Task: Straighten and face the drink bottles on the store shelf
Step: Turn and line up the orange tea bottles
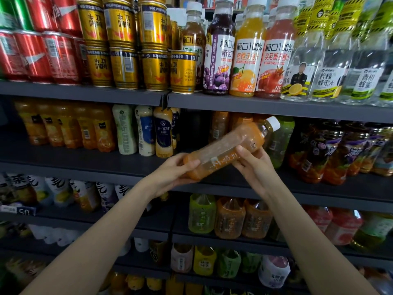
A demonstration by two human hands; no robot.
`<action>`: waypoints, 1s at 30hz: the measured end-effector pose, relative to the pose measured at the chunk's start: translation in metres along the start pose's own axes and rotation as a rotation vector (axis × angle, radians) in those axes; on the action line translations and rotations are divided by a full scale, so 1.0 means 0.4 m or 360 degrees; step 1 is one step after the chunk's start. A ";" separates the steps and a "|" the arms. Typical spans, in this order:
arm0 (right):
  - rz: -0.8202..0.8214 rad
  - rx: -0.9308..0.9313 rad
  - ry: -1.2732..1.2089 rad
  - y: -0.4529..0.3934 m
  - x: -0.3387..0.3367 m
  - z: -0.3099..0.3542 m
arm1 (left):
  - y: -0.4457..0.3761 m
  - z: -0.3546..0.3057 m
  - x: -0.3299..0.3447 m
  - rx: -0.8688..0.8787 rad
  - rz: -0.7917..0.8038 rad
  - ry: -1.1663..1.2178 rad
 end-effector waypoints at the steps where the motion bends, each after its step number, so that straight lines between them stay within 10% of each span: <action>1: -0.0009 -0.0005 0.0070 -0.001 0.004 0.007 | 0.001 -0.011 -0.018 0.0088 -0.0099 -0.0122; 9: 0.0055 -0.0225 0.0791 0.021 0.042 0.027 | -0.012 -0.008 -0.022 0.0422 -0.0287 -0.1076; 23: 0.0146 -0.0597 0.1624 -0.036 0.130 0.005 | -0.052 -0.024 0.037 0.0495 -0.0530 -0.1123; 30: 0.0222 -0.0242 0.1452 -0.150 0.033 -0.085 | -0.104 -0.038 -0.076 0.0364 -0.0799 -0.1058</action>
Point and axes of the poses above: each hand's wrist, its own y-axis away from the middle knuckle, its own x-axis out of the palm, z = x × y, the point moved 10 cm from there along -y, towards the middle knuckle, and after that the axes turned 2 degrees about -x, right-handed, at the moved point
